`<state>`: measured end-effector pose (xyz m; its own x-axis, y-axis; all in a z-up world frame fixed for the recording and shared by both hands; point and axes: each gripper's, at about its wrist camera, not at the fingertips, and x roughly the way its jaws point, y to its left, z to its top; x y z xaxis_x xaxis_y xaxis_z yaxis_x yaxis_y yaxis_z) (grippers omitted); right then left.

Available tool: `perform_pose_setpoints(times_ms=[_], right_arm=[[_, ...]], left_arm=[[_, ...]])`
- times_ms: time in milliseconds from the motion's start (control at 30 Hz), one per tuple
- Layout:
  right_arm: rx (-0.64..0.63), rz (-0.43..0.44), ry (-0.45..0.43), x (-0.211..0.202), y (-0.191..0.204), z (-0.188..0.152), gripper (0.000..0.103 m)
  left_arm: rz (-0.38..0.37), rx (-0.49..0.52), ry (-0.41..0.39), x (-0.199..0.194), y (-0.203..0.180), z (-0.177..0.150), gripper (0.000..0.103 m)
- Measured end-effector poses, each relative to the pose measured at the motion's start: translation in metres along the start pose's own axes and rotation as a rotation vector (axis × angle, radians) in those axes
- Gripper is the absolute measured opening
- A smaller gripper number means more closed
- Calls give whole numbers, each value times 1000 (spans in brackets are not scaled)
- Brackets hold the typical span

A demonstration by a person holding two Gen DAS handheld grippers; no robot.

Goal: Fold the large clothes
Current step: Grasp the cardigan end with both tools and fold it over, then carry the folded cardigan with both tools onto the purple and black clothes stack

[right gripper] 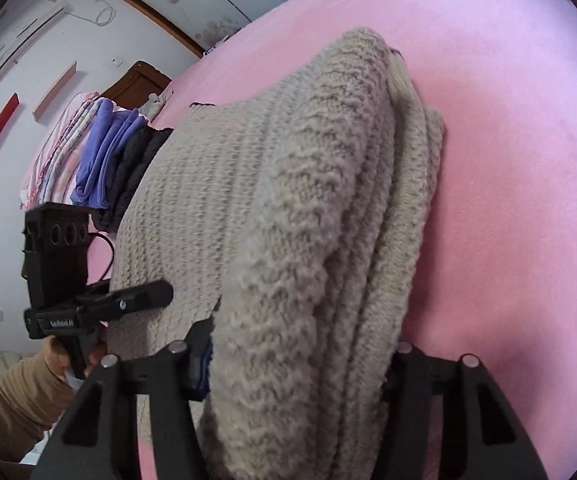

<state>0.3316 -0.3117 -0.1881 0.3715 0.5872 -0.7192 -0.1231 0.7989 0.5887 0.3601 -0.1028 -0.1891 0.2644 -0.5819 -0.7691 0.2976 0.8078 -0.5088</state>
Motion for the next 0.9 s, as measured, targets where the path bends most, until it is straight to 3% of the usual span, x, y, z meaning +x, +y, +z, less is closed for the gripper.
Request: perform_pose_setpoints(times_ms=[200,533,700,900], right_arm=[[23,11,-35,-27,26,-31,51],[94,94,-78,-63,105,-130,51],[22,158,-82,-71,175,-146,51],[-110,235,-131,-69,280,-120,51]], left_arm=[[-6,8,20,-37,-16,-18,57],[22,25,48,-155,-37,-104,57],[47,15,-24,-242,-20,-128,57],[91,-6,-172,-356,15,-123,57]])
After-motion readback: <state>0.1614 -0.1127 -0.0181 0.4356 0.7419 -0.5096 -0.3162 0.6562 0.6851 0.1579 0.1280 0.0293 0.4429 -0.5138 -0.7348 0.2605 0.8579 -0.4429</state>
